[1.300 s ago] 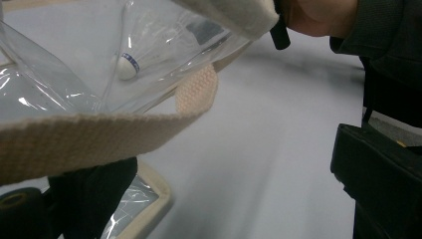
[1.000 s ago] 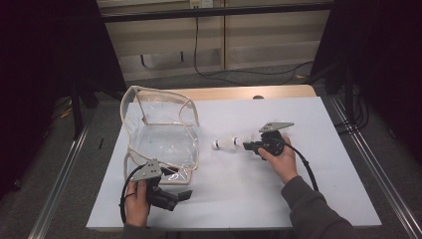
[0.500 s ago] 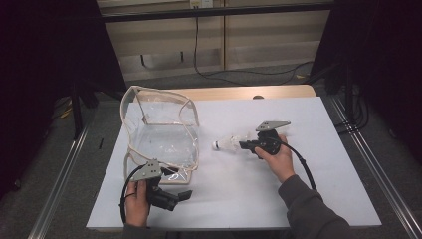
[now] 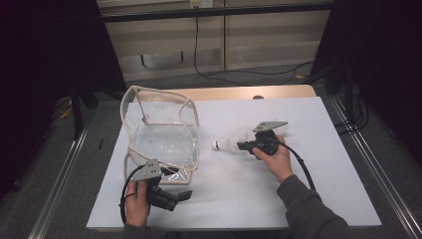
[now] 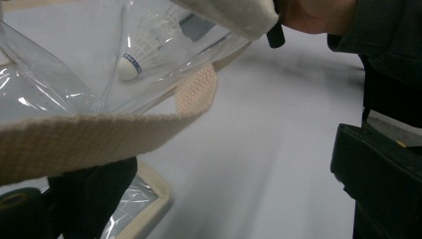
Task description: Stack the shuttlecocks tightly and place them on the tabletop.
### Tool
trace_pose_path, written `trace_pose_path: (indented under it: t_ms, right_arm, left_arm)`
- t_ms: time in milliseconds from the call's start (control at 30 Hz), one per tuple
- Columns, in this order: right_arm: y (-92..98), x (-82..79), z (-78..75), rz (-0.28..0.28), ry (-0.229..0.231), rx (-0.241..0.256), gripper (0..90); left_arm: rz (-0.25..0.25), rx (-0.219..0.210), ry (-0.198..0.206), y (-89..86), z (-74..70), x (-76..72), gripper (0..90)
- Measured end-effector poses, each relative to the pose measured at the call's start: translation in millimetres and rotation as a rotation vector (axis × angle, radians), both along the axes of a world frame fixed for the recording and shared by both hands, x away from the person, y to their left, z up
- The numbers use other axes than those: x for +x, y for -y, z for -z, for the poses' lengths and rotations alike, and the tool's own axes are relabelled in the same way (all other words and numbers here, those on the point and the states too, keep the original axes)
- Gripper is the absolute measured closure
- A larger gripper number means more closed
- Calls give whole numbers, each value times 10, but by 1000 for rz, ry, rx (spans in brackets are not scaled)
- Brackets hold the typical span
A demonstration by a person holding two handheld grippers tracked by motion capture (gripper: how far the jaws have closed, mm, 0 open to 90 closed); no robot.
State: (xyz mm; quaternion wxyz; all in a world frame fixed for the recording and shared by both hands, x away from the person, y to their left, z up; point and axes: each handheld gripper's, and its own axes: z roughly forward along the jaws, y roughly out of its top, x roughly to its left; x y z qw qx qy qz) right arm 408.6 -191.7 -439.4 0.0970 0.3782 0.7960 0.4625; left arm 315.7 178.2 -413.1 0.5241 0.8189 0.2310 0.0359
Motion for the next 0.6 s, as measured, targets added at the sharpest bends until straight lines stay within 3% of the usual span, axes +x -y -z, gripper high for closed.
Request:
trace_pose_path:
  t_ms: [600]
  right_arm:
    - [-65,30,35,-20,-4,-13,900]
  left_arm:
    - [3,2,0,-2,-2,3,45]
